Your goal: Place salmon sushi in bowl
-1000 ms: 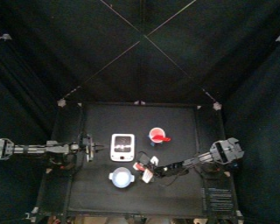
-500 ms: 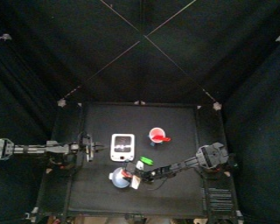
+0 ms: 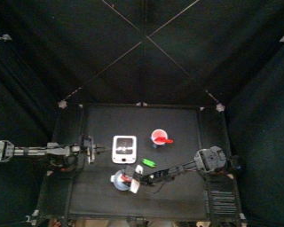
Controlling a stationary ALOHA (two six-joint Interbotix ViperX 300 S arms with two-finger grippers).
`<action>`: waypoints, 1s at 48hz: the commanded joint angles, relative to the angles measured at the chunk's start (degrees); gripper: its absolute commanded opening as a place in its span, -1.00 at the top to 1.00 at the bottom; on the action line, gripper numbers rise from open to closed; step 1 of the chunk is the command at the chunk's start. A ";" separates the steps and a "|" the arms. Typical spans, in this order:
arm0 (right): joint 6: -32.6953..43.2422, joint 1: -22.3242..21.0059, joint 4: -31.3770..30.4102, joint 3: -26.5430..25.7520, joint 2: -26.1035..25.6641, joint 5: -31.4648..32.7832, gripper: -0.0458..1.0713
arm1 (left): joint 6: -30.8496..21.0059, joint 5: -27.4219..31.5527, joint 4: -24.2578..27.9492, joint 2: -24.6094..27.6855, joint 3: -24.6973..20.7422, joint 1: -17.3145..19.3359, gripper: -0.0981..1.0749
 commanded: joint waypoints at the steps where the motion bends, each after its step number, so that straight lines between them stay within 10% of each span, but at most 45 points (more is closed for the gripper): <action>1: -0.09 -0.44 0.18 -1.32 -1.14 -0.18 -0.35 | 0.09 -0.62 0.00 0.09 -0.62 0.18 0.28; 48: -0.09 -0.44 0.26 -1.49 -0.88 -0.09 -0.64 | 0.09 -0.62 -0.09 0.09 -0.70 0.18 0.28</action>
